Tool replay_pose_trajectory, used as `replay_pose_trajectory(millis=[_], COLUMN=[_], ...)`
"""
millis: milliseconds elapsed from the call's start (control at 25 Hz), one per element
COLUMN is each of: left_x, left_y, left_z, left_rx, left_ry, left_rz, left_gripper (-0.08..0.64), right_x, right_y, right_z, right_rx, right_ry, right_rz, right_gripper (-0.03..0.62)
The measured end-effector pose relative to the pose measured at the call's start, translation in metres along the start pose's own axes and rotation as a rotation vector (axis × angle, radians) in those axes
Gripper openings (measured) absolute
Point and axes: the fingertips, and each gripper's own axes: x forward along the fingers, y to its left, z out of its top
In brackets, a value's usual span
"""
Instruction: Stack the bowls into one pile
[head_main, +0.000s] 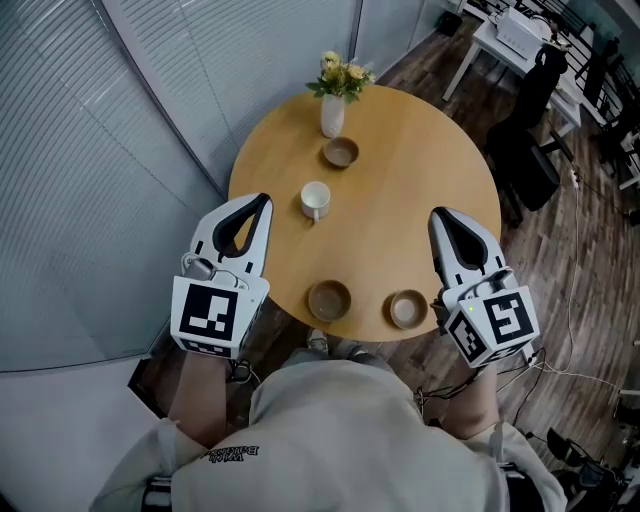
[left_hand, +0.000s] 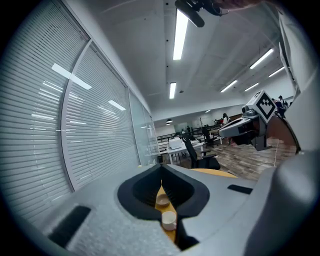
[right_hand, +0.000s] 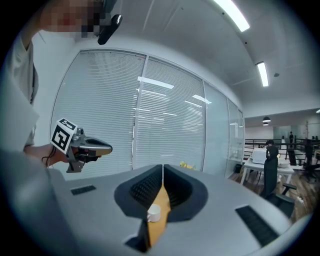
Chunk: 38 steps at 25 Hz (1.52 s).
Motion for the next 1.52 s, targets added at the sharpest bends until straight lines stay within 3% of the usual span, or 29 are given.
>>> replay_pose_trajectory(millis=[200,560,1280,1520], left_x=[0.01,0.012,0.009,0.009], left_y=[0.0,-0.02,-0.032,-0.039], left_z=[0.006,0.007,-0.033,-0.069], left_rx=[0.006,-0.009,-0.041,-0.077], left_ry=[-0.004,0.018,0.101,0.16], left_rz=[0.012,0.023,0.04,0.032], left_gripper=[0.021,0.021,0.021,0.021], right_x=[-0.002,0.004,0.028,0.038], right_y=[-0.011,-0.021,0.028,0.05], right_z=[0.016,0.005,-0.066,-0.106], right_rx=[0.006,0.004,0.002,0.009], right_ry=[-0.046,-0.023,0.176,0.265], right_rz=[0.008,0.075,0.278,0.34], right_gripper=[0.031,0.031,0.087,0.087])
